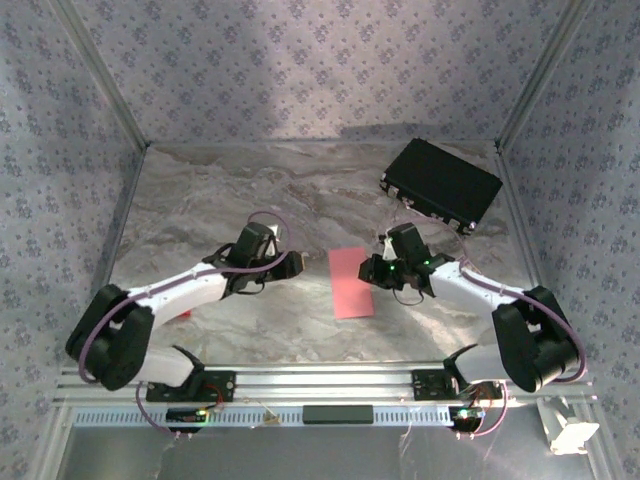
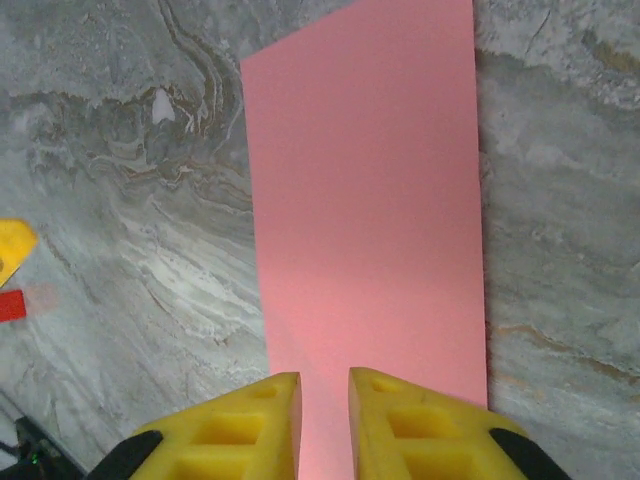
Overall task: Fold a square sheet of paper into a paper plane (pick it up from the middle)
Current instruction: Third fold the triangle at the center of the table.
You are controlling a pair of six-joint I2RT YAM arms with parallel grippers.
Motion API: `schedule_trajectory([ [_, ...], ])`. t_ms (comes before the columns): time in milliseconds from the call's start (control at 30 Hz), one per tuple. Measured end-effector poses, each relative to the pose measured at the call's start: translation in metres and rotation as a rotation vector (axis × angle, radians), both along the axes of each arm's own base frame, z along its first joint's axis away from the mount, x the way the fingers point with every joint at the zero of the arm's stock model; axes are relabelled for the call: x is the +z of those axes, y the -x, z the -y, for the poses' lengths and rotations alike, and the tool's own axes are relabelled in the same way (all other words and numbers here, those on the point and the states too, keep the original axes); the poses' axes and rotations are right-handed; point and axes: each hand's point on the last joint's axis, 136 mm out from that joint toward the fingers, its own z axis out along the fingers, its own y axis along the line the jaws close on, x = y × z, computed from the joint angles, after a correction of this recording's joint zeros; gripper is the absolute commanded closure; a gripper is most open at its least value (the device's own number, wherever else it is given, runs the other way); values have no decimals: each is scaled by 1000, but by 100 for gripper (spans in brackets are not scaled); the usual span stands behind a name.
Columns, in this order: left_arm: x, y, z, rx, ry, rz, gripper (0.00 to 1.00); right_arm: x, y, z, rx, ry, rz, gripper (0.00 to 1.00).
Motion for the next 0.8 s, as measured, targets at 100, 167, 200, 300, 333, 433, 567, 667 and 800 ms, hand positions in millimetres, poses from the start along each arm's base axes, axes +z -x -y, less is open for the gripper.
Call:
schedule_trajectory([
  [100, -8, 4, 16, -33, 25, -46, 46, -2, 1, 0, 7, -33, -19, 84],
  [167, -13, 6, 26, -51, 45, -78, 48, -6, 2, -1, 13, -45, -31, 85],
  [200, -14, 7, 29, -57, 52, -88, 49, -9, 3, -1, 15, -48, -38, 85],
  [300, -18, 8, 43, -80, 74, -125, 52, -16, 5, -1, 18, -56, -61, 85],
  [333, -19, 8, 46, -84, 77, -136, 52, -19, 5, 0, 16, -62, -69, 86],
  [433, -22, 10, 59, -104, 91, -162, 55, -30, 5, 5, -1, -74, -100, 87],
  [567, -29, 11, 71, -114, 116, -196, 56, -49, 11, 13, -26, -81, -162, 89],
  [667, -34, 14, 76, -112, 132, -222, 56, -52, 12, 14, -40, -107, -177, 89],
  [800, -41, 15, 79, -105, 145, -253, 57, -52, 12, 13, -65, -139, -179, 89],
])
